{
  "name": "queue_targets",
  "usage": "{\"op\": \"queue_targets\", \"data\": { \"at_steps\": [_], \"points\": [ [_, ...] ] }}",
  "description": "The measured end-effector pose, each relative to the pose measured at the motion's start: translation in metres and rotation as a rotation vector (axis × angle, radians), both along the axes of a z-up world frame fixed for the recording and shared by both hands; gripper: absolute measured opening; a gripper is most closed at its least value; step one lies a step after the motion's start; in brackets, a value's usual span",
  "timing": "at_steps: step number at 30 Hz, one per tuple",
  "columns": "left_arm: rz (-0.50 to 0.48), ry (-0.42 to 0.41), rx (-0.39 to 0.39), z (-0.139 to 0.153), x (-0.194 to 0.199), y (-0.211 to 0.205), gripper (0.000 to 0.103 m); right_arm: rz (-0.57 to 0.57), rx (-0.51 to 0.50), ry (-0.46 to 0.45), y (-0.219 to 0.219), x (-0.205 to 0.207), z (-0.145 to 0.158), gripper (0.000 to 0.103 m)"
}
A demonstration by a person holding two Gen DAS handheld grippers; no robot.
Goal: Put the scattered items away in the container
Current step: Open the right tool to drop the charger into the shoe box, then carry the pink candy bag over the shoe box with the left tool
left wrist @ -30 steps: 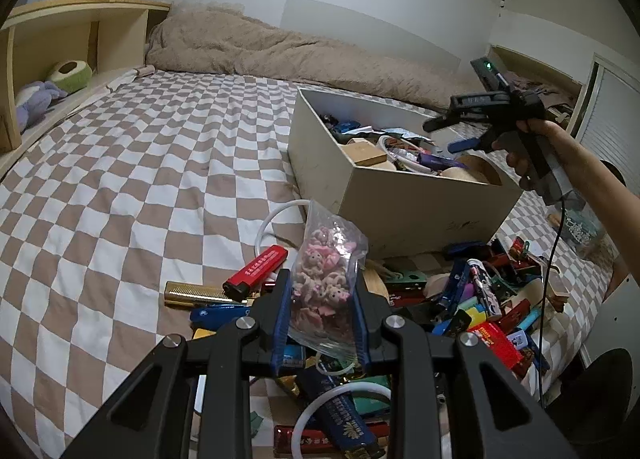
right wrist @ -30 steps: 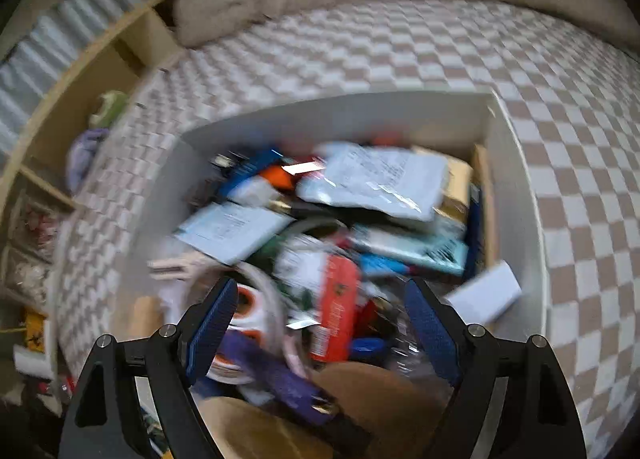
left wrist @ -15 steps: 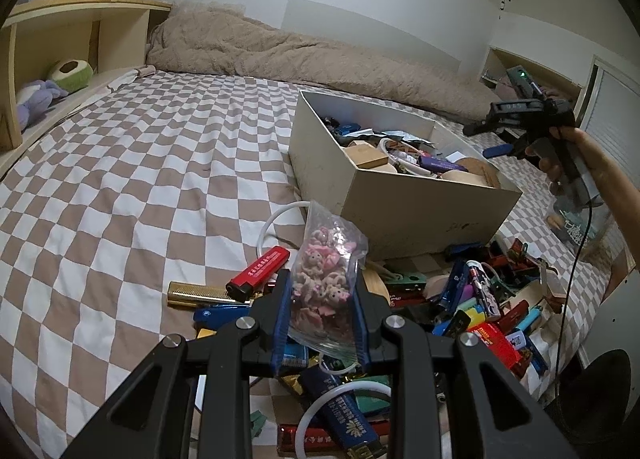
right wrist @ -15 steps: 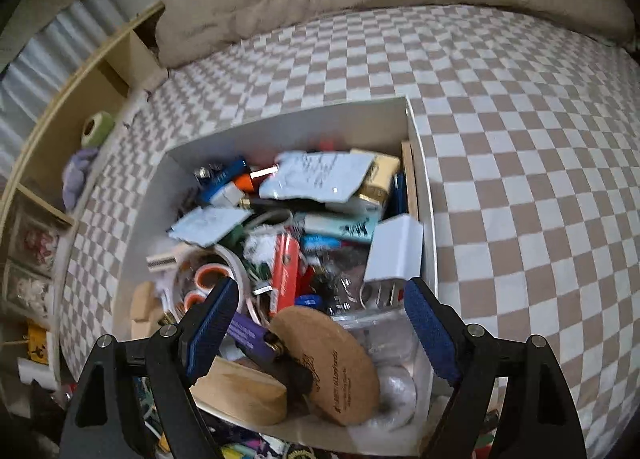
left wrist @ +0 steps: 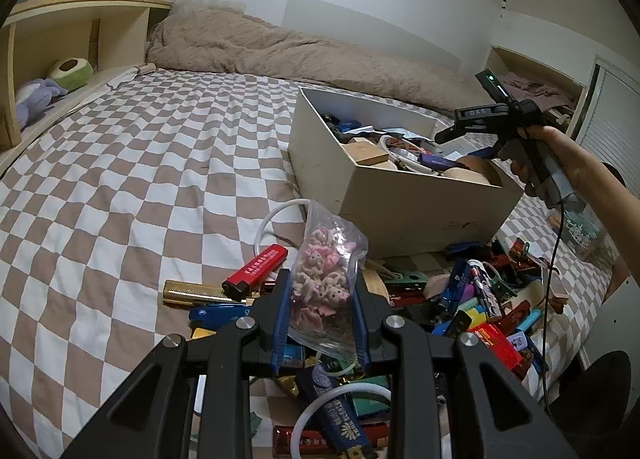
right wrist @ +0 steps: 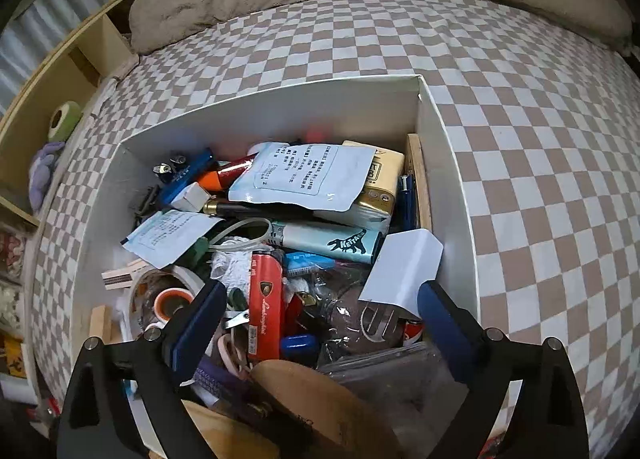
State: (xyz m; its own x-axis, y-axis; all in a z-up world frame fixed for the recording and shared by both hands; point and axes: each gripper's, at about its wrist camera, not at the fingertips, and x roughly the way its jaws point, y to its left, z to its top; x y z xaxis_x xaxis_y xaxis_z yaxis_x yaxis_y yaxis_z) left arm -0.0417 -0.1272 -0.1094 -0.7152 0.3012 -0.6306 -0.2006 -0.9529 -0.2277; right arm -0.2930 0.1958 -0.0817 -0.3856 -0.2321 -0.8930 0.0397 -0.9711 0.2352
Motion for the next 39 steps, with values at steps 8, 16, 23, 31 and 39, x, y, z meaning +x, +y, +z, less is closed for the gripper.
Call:
{"op": "queue_targets", "data": {
  "at_steps": [8,16,23,31,39],
  "points": [
    [0.006,0.022,0.017,0.008,0.001,0.002,0.027,0.0,-0.117,0.13,0.028,0.045,0.035,0.097],
    [-0.01,0.032,0.023,0.016,0.0,0.018,0.027,0.05,-0.105,0.4,0.048,0.131,0.055,0.097],
    [-0.013,0.045,0.033,0.026,-0.006,0.035,0.027,0.061,-0.093,0.497,0.061,0.176,0.042,0.103],
    [-0.003,0.087,0.043,0.047,-0.029,0.051,0.027,0.06,-0.056,0.599,0.064,0.203,0.038,0.103],
    [-0.006,0.09,0.055,0.071,-0.088,0.064,0.027,0.053,-0.055,0.626,0.074,0.215,0.033,0.103]
  ]
}}
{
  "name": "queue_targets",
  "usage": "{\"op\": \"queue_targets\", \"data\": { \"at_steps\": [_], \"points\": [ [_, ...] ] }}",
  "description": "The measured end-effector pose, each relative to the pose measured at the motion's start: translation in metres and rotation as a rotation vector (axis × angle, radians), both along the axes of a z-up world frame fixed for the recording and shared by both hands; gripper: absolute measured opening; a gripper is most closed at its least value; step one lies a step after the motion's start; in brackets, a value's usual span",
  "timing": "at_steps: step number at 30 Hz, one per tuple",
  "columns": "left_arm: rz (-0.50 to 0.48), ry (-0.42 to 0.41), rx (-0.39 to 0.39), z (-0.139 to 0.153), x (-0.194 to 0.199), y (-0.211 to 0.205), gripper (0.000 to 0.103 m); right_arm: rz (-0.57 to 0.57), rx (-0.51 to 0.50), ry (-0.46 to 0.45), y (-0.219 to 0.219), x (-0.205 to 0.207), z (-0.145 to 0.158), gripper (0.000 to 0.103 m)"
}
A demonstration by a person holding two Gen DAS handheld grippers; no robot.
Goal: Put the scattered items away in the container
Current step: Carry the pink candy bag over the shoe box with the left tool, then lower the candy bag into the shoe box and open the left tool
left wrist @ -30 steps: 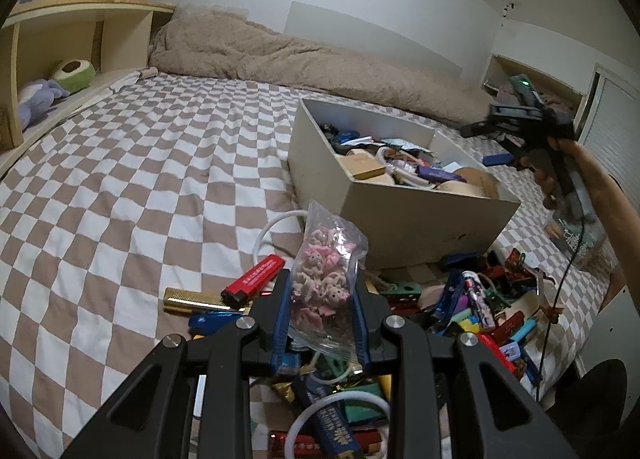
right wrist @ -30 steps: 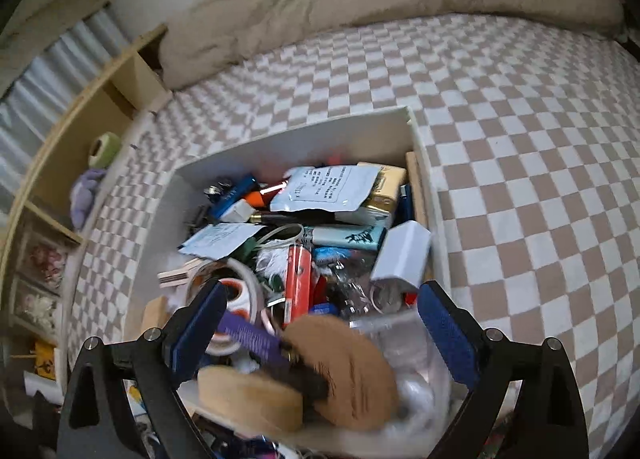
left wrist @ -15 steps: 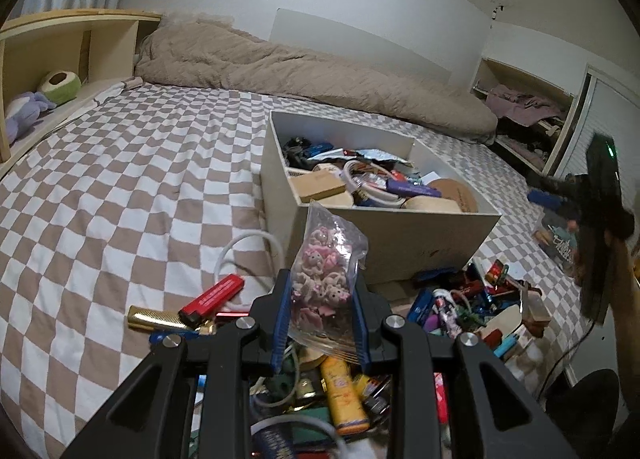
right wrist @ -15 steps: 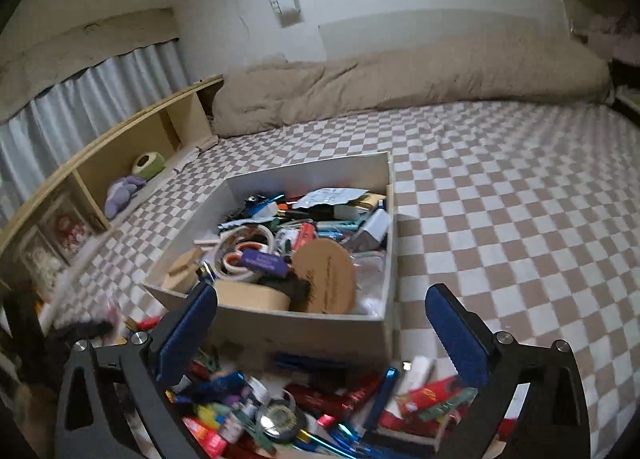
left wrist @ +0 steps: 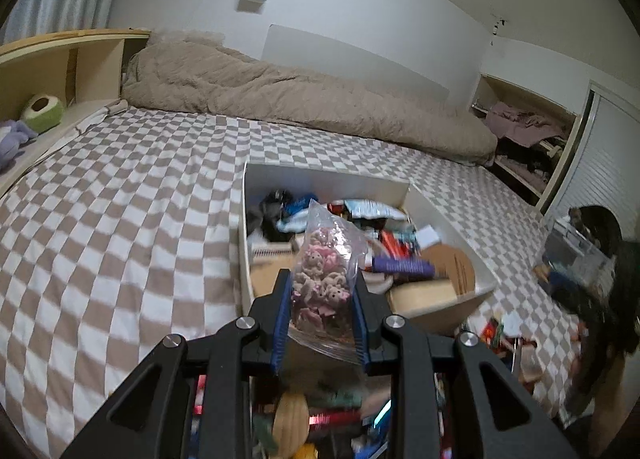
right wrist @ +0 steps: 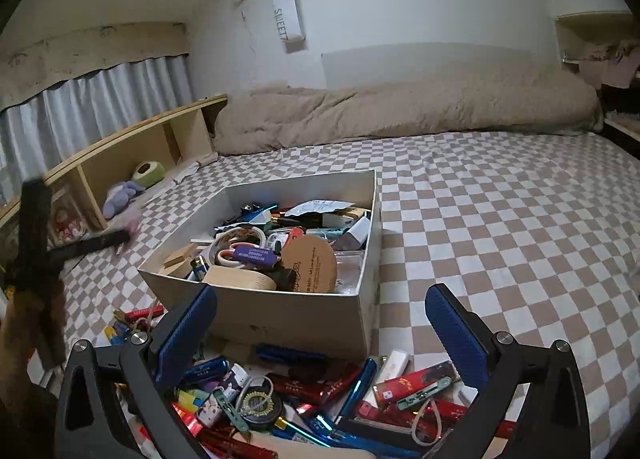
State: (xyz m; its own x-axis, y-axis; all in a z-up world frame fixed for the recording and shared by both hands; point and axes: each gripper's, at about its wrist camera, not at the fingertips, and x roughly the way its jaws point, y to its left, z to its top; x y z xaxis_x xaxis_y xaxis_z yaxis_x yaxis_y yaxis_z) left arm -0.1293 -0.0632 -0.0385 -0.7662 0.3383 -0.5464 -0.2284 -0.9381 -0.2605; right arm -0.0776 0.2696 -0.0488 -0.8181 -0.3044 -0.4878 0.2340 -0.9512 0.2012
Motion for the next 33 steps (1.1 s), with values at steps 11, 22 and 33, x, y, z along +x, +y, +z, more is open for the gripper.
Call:
{"op": "queue_targets", "data": {
  "at_steps": [11,22,33],
  "points": [
    [0.034,-0.087,-0.038,0.01,-0.107,0.02,0.027,-0.021,-0.015,-0.025,0.011,-0.003,-0.012,0.103],
    [0.178,-0.177,-0.207,-0.009,-0.184,0.039,0.027,0.006,0.03,-0.044,0.011,-0.007,-0.02,0.103],
    [0.214,-0.18,-0.224,-0.014,-0.196,0.032,0.065,-0.001,0.012,-0.058,0.019,-0.011,-0.021,0.103]
  ]
}}
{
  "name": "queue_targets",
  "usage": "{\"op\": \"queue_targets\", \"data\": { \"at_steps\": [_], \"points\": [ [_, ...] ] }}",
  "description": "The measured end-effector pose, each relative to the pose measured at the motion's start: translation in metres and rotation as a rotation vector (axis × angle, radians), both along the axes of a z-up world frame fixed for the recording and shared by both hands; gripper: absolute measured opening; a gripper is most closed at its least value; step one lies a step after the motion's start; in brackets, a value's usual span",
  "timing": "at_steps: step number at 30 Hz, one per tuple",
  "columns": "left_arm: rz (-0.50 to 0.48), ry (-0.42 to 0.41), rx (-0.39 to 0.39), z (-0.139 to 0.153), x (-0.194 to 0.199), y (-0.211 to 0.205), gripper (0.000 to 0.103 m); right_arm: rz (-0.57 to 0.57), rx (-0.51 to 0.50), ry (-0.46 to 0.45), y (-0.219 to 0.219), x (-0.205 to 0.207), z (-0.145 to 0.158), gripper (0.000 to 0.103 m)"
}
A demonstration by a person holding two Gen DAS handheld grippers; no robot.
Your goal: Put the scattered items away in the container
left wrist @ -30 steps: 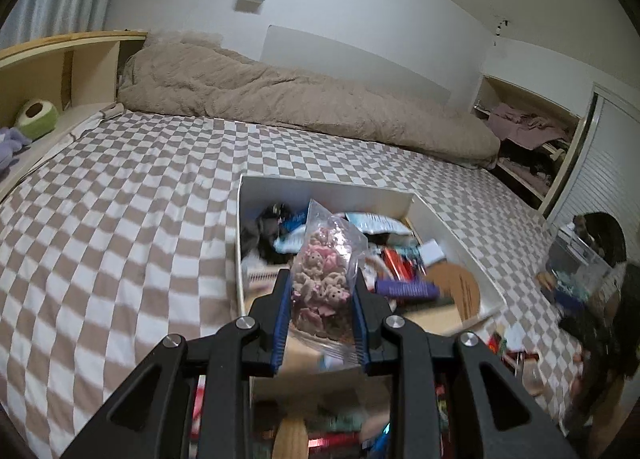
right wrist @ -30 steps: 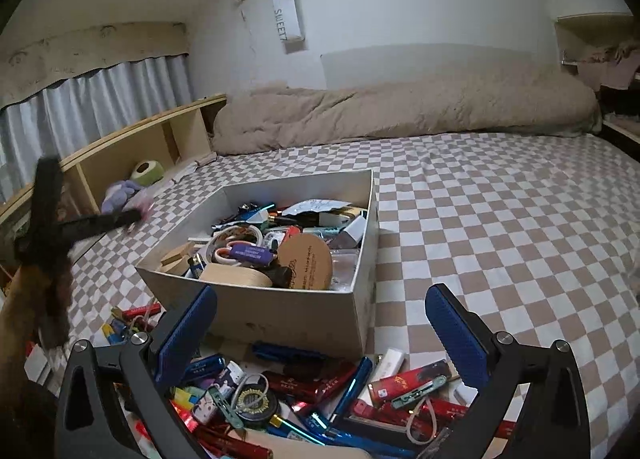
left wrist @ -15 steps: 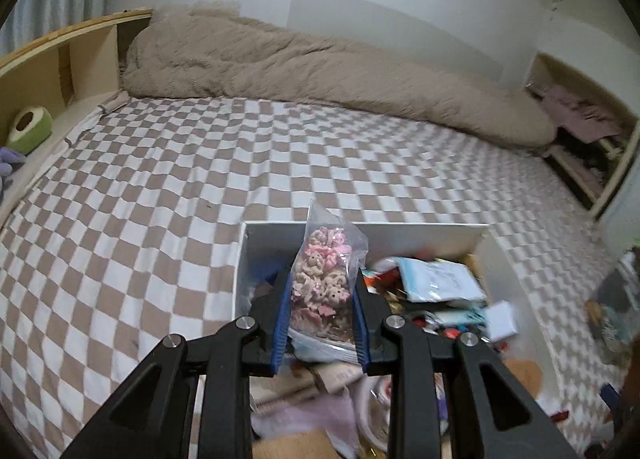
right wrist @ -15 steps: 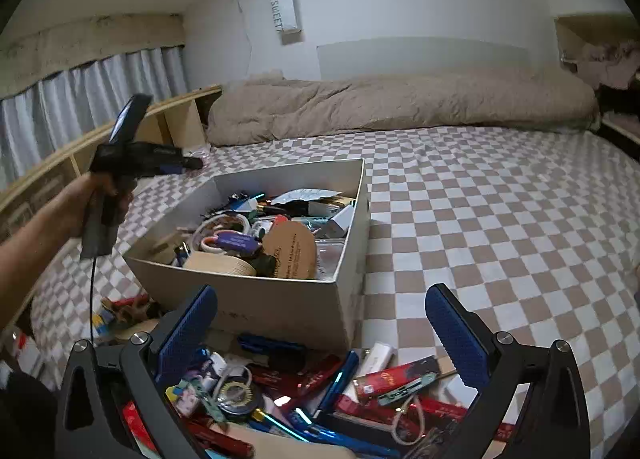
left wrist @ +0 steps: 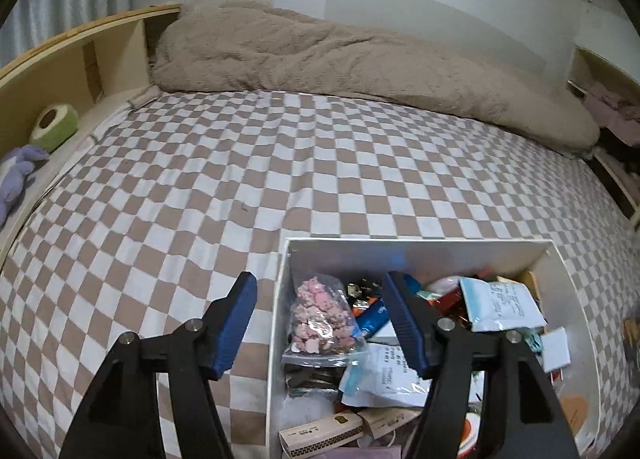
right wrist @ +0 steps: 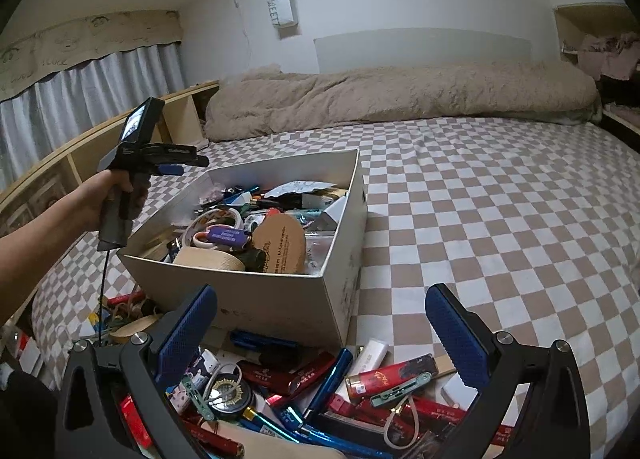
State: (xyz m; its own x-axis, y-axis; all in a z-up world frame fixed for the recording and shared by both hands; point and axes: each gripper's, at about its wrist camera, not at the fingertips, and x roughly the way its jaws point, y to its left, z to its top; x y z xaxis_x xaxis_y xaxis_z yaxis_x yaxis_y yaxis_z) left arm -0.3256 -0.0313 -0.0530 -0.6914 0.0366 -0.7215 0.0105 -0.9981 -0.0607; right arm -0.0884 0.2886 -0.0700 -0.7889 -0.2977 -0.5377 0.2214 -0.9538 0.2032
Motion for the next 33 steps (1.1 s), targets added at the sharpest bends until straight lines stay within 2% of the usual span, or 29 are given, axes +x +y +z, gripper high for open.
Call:
{"op": "queue_targets", "data": {
  "at_steps": [4,11,16,24,26,28,31,33],
  "points": [
    [-0.018,-0.003,-0.043,-0.001,0.003,0.001,0.065,-0.002,-0.005,-0.004,0.001,0.0,0.0,0.103],
    [-0.034,-0.021,-0.015,-0.001,0.012,0.001,0.065,0.002,-0.002,-0.001,-0.001,0.002,0.001,0.103],
    [-0.047,-0.031,0.062,-0.005,0.03,-0.004,0.065,-0.001,0.002,0.018,-0.003,0.007,0.004,0.103],
    [-0.048,0.005,0.049,0.009,0.059,-0.01,0.066,0.001,0.013,0.04,-0.011,0.019,0.017,0.103],
    [-0.035,0.024,0.054,0.016,0.069,-0.013,0.084,-0.001,0.014,0.042,-0.013,0.023,0.019,0.103],
    [-0.024,0.05,0.062,0.022,0.078,-0.016,0.095,-0.001,0.018,0.047,-0.016,0.027,0.023,0.103],
    [-0.013,0.08,0.05,0.031,0.091,-0.02,0.103,-0.001,0.027,0.058,-0.02,0.033,0.028,0.103],
    [-0.014,0.09,0.036,0.035,0.1,-0.02,0.103,-0.002,0.029,0.068,-0.023,0.037,0.033,0.103]
  ]
}}
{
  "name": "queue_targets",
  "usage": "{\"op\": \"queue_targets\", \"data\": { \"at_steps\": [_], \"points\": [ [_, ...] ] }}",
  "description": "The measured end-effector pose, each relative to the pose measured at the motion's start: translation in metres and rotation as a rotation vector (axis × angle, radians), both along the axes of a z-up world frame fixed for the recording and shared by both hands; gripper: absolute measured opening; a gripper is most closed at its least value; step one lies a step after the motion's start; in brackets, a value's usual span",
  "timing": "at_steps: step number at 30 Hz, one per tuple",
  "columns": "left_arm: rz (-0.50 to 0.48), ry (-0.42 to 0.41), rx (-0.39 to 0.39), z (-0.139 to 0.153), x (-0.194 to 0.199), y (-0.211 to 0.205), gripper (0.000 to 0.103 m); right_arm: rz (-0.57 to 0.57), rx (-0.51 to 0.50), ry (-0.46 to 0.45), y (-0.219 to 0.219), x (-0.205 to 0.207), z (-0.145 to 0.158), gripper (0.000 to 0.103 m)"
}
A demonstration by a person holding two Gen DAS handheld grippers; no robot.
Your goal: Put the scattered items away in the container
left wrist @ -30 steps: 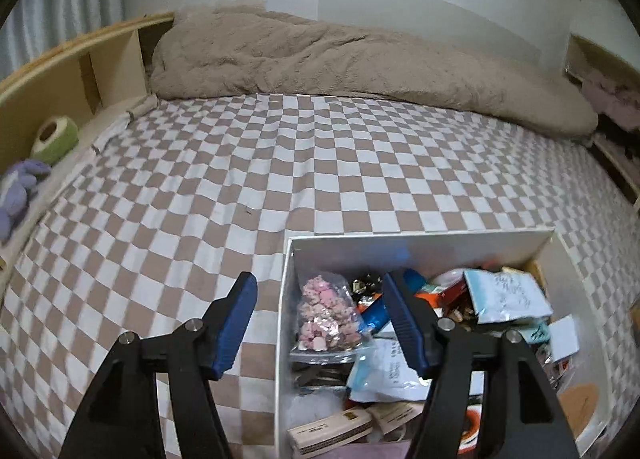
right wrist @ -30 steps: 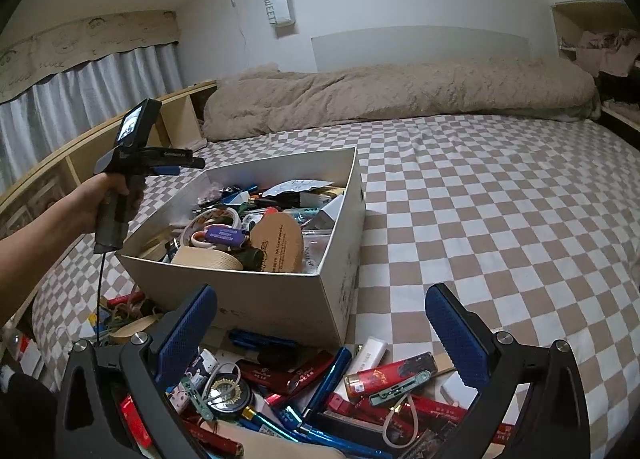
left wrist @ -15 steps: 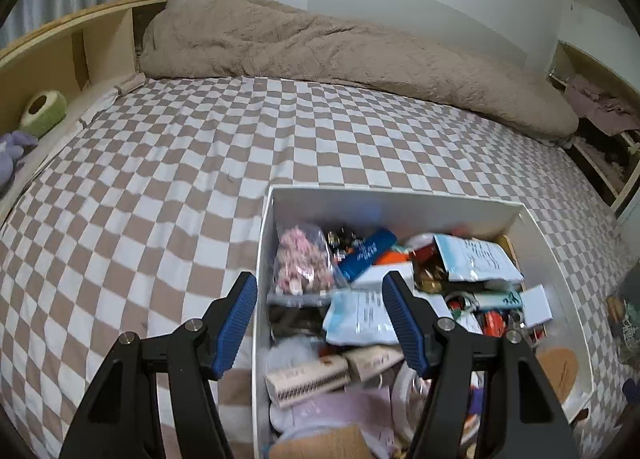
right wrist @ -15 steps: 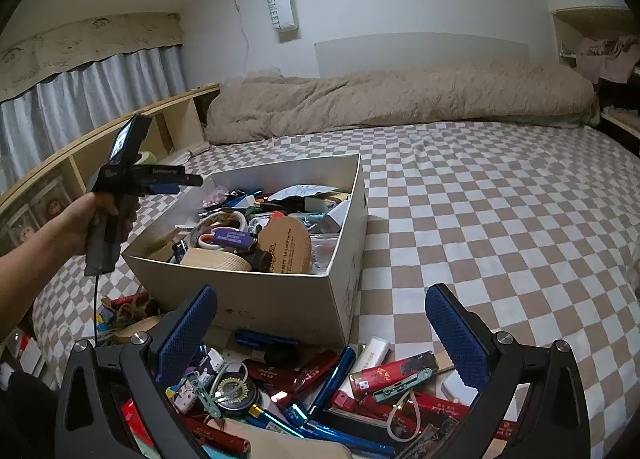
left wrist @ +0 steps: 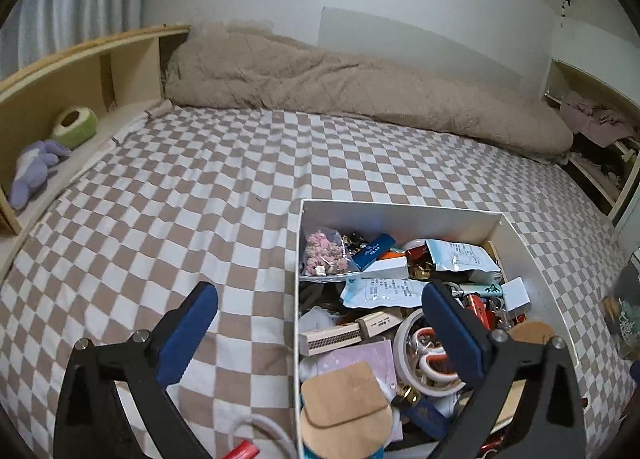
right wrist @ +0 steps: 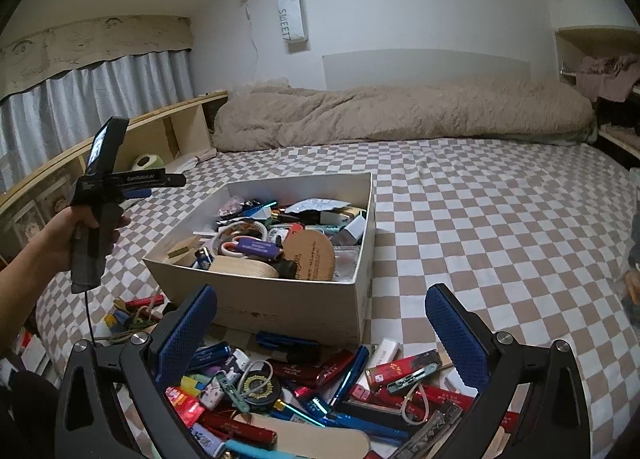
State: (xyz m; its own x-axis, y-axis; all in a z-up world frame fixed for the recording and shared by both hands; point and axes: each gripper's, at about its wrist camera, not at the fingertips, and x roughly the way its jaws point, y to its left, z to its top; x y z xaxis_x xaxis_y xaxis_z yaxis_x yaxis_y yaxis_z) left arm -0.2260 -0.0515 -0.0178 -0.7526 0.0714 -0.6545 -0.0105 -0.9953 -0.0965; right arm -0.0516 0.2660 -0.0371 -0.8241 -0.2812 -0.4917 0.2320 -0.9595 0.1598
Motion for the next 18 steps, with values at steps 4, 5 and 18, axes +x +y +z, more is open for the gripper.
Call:
{"op": "queue_targets", "data": {
  "at_steps": [4,5,18],
  "points": [
    [-0.005,0.028,-0.022,0.007,0.018,0.0,0.103,-0.005,0.002,0.022,-0.003,0.009,0.01,0.103],
    [-0.007,0.038,-0.029,0.01,0.023,0.0,0.103,-0.006,0.003,0.027,-0.004,0.01,0.012,0.103],
    [-0.042,0.108,-0.037,0.035,0.087,0.008,0.103,-0.026,0.029,0.067,-0.011,0.031,0.035,0.103]
  ]
}}
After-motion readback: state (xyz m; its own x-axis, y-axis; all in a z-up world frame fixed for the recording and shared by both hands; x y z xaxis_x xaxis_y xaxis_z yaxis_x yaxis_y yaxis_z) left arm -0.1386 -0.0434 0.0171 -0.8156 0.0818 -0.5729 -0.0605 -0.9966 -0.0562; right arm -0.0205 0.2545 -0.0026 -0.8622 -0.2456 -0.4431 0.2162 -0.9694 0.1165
